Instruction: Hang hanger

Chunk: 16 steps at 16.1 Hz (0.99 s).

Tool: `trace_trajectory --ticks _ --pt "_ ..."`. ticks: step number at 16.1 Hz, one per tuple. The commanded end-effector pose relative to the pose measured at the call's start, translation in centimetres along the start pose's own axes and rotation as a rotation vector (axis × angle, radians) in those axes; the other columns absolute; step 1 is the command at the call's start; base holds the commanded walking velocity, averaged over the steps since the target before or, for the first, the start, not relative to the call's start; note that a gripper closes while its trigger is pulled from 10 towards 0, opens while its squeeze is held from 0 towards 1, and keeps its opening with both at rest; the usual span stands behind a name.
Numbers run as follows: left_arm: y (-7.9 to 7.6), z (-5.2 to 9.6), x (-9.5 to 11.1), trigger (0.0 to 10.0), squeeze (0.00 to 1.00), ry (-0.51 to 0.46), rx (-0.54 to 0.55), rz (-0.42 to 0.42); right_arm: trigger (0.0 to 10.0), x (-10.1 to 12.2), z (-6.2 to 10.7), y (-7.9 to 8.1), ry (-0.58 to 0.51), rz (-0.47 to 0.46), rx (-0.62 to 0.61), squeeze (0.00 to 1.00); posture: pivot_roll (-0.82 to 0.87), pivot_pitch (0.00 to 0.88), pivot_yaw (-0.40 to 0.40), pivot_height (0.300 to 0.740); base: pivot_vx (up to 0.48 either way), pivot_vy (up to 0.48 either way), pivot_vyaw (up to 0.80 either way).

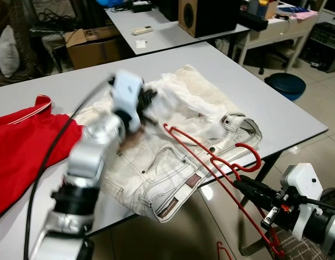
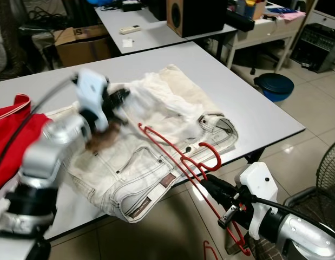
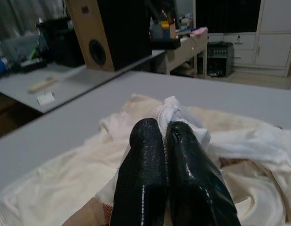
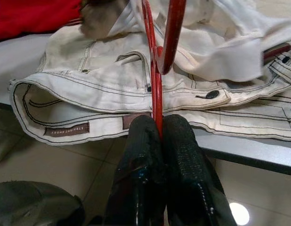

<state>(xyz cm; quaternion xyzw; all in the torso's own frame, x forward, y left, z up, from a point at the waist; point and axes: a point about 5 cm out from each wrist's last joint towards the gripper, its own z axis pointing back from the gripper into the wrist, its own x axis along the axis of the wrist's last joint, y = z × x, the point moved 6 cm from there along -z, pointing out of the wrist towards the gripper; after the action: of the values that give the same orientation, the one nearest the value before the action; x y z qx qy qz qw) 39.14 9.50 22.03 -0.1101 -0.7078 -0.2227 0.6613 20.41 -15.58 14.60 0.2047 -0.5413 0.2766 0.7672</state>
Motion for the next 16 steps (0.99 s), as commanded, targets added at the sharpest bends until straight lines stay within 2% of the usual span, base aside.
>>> trace_trajectory --ticks 1,4,6,7,8,9,10,12,14,16 --pt "0.2 0.2 1.4 0.0 0.00 -0.040 -0.012 -0.016 10.0 0.3 0.1 0.6 -0.015 -0.003 0.012 0.00 -0.05 0.029 0.090 0.740 0.000 0.000 0.00" --pt "-1.8 0.7 1.2 0.0 0.00 -0.020 -0.110 -0.056 10.0 1.1 -0.6 0.4 -0.100 -0.082 -0.023 0.00 -0.04 0.027 0.096 0.740 0.000 0.000 0.00" --pt "-2.7 1.1 0.7 0.0 0.00 -0.004 -0.153 -0.088 10.0 0.5 -0.8 -0.5 -0.100 -0.159 -0.080 0.00 -0.04 0.023 0.096 0.740 0.000 0.000 0.00" --pt "-3.3 1.4 0.7 0.0 0.00 -0.003 -0.180 -0.105 10.0 -1.0 -0.9 -1.3 -0.064 -0.273 -0.132 0.00 -0.04 0.019 0.093 0.740 0.000 0.000 0.00" --pt "-3.4 1.6 0.8 0.0 0.00 -0.006 -0.186 -0.106 10.0 -1.5 -1.0 -1.4 -0.060 -0.333 -0.140 0.00 -0.04 0.016 0.093 0.740 0.000 0.000 0.00" --pt "-3.5 1.6 0.9 0.0 0.00 -0.007 -0.188 -0.103 10.0 -1.7 -1.1 -1.4 -0.059 -0.356 -0.140 0.00 -0.04 0.015 0.093 0.740 0.000 0.000 0.00" --pt "-3.5 1.7 1.4 0.0 0.00 -0.021 -0.190 -0.095 10.0 -1.6 -1.5 -1.4 -0.096 -0.448 -0.128 0.00 -0.04 0.012 0.092 0.740 0.000 0.000 0.00" --pt "-3.3 1.7 2.4 0.0 0.00 -0.056 -0.181 -0.071 10.0 -1.5 -2.3 -1.6 -0.142 -0.561 -0.112 0.00 -0.04 0.004 0.087 0.740 0.000 0.000 0.00" --pt "-3.9 2.0 3.4 0.0 0.00 -0.093 -0.223 -0.020 10.0 -1.3 -3.2 -2.7 -0.195 -0.687 -0.120 0.00 -0.04 0.000 0.086 0.740 0.000 0.000 0.00" --pt "-4.5 2.3 3.5 0.0 0.00 -0.095 -0.274 -0.019 10.0 -0.9 -3.9 -3.9 -0.238 -0.757 -0.129 0.00 -0.04 0.000 0.089 0.740 0.000 0.000 0.00"
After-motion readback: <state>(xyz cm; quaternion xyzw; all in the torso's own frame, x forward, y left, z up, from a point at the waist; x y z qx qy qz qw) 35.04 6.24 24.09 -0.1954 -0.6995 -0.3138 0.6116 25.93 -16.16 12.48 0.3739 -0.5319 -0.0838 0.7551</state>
